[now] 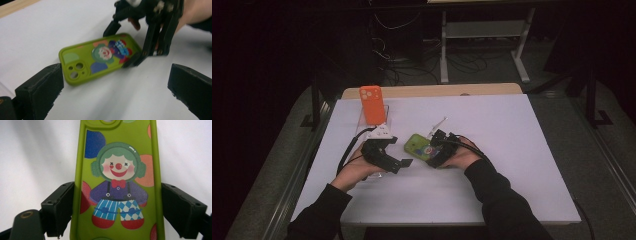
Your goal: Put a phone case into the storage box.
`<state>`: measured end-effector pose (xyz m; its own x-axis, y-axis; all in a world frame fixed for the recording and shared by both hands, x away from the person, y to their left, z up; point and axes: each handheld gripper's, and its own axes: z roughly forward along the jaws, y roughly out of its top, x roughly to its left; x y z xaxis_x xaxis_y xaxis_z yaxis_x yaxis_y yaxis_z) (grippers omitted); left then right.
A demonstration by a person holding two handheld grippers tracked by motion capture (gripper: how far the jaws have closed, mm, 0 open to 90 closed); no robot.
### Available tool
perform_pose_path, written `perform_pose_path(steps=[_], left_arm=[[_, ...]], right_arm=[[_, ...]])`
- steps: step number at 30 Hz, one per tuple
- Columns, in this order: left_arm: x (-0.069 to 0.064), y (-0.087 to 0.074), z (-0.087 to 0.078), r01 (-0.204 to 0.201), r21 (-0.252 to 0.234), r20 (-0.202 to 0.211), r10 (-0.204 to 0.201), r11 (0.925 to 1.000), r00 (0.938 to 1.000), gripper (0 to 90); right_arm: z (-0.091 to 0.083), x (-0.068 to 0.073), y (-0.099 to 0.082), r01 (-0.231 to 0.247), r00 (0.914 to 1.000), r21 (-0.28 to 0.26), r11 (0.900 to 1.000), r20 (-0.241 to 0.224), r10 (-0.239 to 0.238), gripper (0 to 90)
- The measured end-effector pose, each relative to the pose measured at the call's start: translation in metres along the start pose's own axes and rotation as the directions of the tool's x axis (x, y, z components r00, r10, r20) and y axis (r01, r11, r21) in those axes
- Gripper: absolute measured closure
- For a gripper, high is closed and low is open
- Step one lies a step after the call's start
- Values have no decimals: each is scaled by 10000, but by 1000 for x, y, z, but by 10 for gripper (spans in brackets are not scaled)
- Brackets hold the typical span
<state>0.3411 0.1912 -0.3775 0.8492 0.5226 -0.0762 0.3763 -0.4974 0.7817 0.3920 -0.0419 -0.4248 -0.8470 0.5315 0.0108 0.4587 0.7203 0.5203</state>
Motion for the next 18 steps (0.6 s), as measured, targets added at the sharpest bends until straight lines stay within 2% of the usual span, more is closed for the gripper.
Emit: perform_pose_path(steps=[8,11,15,18], left_arm=[[-2,9,4,-304,95,249,302,9995,9992,0],[-2,15,3,-470,43,488,467,9989,9977,0],[-2,21,6,-782,151,712,769,9968,9945,0],[-3,27,9,-1050,206,941,1026,9943,9903,0]], right_arm=[[-29,-18,-18,452,9987,1,9990,-247,-452,152],[-42,-23,-25,646,9975,-109,9979,-294,-648,152],[-57,-27,-32,1045,9929,-230,9943,-541,-1056,152],[-65,-26,-35,1446,9862,-293,9891,-769,-1464,152]])
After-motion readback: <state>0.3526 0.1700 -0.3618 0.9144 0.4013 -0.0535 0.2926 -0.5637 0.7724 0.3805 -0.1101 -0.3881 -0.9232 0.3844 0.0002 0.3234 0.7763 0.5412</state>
